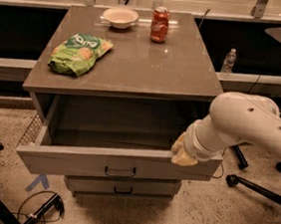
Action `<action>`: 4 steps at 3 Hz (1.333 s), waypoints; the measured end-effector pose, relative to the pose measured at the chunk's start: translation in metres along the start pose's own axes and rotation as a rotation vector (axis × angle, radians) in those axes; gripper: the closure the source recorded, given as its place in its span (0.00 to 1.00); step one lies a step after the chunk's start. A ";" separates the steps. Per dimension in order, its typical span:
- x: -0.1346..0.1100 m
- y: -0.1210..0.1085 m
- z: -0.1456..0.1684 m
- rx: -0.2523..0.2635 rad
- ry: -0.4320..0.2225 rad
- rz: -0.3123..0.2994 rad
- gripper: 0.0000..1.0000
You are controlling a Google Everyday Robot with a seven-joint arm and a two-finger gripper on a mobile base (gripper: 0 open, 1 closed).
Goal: Open top drawer
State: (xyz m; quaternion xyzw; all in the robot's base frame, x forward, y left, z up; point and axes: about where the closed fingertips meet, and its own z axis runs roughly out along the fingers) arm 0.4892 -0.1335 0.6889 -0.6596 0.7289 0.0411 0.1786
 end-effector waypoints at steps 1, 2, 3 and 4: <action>0.004 0.011 -0.008 -0.013 0.012 0.018 1.00; 0.013 0.043 -0.037 -0.051 0.032 0.048 1.00; 0.014 0.057 -0.059 -0.083 0.043 0.032 1.00; 0.006 0.050 -0.067 -0.098 0.039 -0.022 1.00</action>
Offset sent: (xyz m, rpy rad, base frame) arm -0.1229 -0.0452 0.0596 -0.0373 0.1658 -0.0742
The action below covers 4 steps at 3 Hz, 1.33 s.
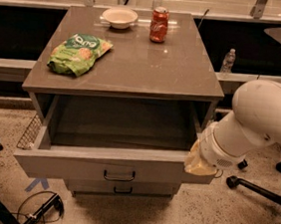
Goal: Open top drawer
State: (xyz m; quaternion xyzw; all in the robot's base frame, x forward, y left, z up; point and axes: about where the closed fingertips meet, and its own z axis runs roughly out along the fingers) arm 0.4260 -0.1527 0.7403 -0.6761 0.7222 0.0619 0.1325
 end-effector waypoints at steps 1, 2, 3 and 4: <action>-0.012 -0.018 0.006 0.005 -0.013 -0.077 1.00; -0.021 -0.045 0.024 0.035 -0.023 -0.157 1.00; -0.028 -0.084 0.042 0.100 -0.050 -0.231 1.00; -0.036 -0.121 0.056 0.143 -0.073 -0.287 1.00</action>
Offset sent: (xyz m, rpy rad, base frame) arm 0.1002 0.0381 -0.0343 0.0076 -0.1793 0.2287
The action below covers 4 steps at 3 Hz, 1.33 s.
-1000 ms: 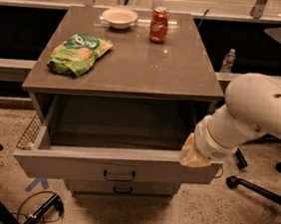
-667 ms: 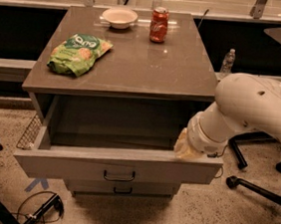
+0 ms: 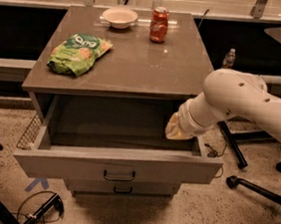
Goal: Open top drawer
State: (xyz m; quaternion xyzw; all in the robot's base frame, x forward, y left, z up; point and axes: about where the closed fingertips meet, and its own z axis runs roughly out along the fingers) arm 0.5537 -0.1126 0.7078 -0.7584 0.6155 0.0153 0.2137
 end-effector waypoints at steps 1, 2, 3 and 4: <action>0.004 -0.010 0.023 0.001 -0.015 -0.019 1.00; 0.005 0.006 0.055 -0.016 -0.060 0.006 1.00; 0.002 0.026 0.078 -0.034 -0.095 0.030 1.00; 0.000 0.041 0.080 -0.041 -0.078 0.041 1.00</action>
Offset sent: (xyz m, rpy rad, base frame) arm -0.0056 0.0201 -0.1012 0.1201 0.0744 0.0018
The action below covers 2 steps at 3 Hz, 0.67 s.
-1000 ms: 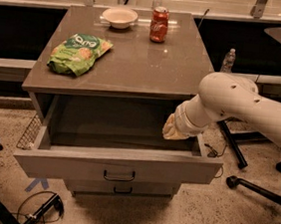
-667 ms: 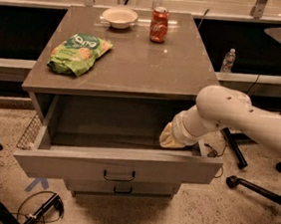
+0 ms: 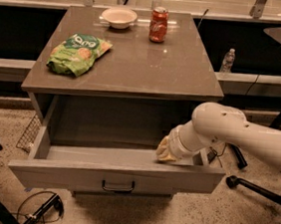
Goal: Open top drawer
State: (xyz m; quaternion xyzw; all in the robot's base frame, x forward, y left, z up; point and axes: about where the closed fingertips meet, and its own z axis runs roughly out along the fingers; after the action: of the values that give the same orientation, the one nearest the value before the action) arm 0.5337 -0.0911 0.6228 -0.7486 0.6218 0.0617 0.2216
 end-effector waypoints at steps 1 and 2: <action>-0.008 0.030 -0.024 -0.016 0.092 0.012 1.00; -0.016 0.055 -0.039 -0.043 0.158 0.019 1.00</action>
Offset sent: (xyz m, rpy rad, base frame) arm -0.1520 -0.0179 0.0630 -0.3517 0.0914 -0.1154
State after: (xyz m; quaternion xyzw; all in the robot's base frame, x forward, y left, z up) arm 0.4701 -0.0995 0.6499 -0.7498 0.6430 0.0179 0.1550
